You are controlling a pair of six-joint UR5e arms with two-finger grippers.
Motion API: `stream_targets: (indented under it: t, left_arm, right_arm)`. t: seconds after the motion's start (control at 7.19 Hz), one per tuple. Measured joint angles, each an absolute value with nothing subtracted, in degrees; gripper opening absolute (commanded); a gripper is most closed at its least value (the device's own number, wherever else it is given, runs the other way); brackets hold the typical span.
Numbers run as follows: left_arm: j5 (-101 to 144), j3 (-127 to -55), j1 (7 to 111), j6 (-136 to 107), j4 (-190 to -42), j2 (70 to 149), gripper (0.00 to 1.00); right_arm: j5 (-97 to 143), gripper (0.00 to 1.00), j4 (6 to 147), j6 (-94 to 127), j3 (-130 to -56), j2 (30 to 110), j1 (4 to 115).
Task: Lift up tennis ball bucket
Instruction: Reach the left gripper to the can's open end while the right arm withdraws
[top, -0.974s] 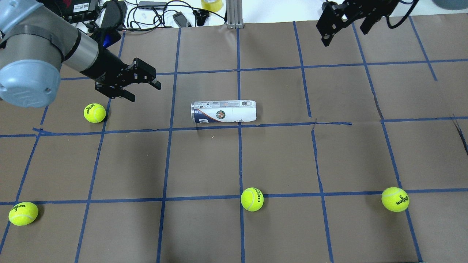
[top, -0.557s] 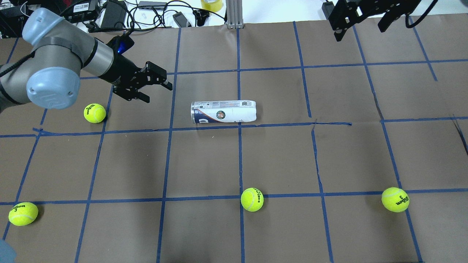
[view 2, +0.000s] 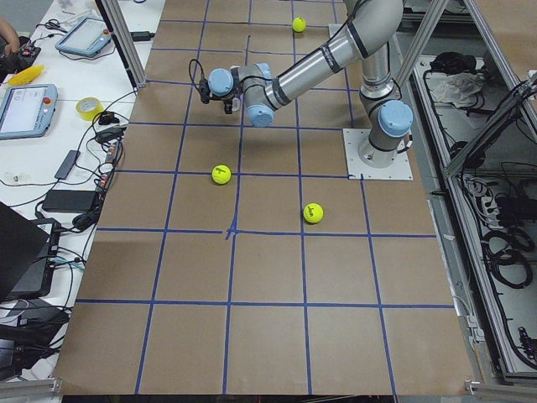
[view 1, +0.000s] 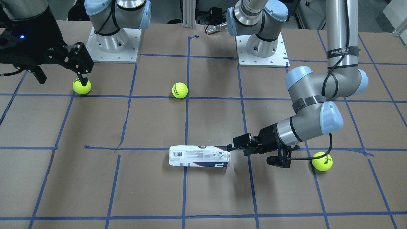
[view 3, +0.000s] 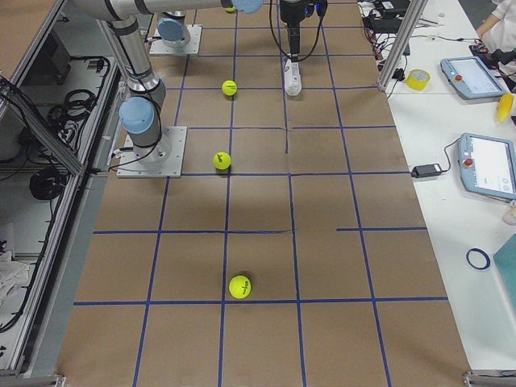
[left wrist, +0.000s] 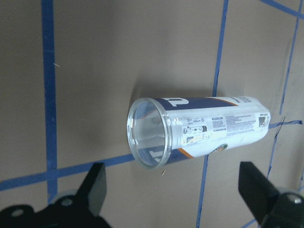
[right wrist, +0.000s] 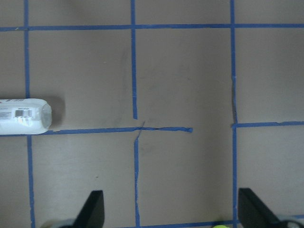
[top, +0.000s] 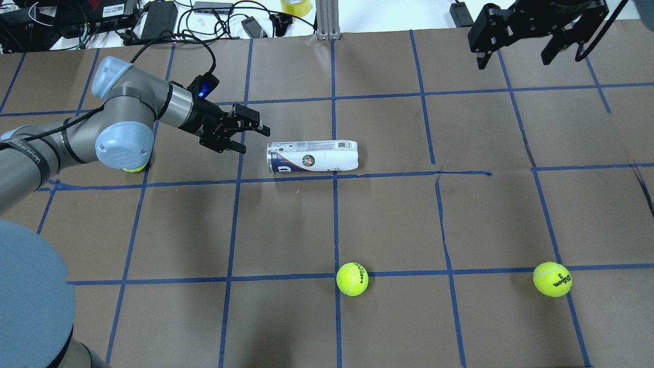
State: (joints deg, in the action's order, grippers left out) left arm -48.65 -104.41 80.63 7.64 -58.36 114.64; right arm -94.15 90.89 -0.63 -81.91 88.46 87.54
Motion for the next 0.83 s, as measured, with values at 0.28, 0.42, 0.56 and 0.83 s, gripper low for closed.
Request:
stream_targets:
  t: [0.28, 0.42, 0.56, 0.83]
  left_arm:
    - [-47.33, -104.72, 82.4, 7.68, -57.12, 116.5, 1.0]
    - [-47.03, -104.74, 82.97, 7.67, -56.82, 117.17, 1.0]
    - [-46.06, -104.76, 83.69, 7.65, -56.29, 117.71, 0.98]
    - [-44.24, -104.76, 84.73, 7.55, -54.88, 118.53, 0.13]
  right_arm:
    - [-97.51, 1.0, 90.62, 3.66, -82.17, 88.58, 87.63]
    - [-97.02, 1.0, 90.57, 4.3, -82.14, 88.4, 87.82]
    - [-95.35, 1.0, 90.45, 4.57, -82.11, 88.26, 88.15]
    - [-90.33, 1.0, 90.8, 4.06, -82.1, 87.51, 88.75]
